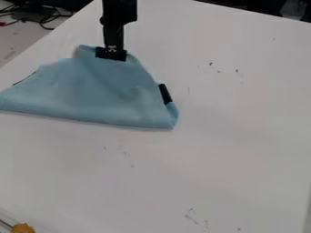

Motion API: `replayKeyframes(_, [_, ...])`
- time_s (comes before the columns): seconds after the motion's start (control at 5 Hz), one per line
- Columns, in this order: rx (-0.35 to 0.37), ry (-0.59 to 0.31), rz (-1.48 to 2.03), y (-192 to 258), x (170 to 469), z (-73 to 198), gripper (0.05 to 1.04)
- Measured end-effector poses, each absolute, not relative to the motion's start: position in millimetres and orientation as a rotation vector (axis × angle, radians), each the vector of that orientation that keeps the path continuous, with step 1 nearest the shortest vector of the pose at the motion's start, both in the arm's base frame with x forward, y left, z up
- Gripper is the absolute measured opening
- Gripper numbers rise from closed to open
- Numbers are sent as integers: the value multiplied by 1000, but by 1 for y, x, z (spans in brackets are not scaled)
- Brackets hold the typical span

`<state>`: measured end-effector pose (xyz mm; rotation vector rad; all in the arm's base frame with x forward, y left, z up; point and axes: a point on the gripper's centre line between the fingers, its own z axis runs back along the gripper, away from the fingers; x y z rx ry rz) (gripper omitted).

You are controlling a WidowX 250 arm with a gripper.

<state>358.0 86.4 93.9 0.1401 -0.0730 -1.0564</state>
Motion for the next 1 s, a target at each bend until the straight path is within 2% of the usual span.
replayKeyframes(0.4, [204, -96, -897, 65, 305, 108, 54])
replayKeyframes(0.6, [221, -118, -813, 55, 275, 97, 54])
replayKeyframes(0.8, [230, -120, -766, 39, 259, 90, 54])
replayKeyframes(1.0, [204, -121, -695, 28, 244, 69, 54])
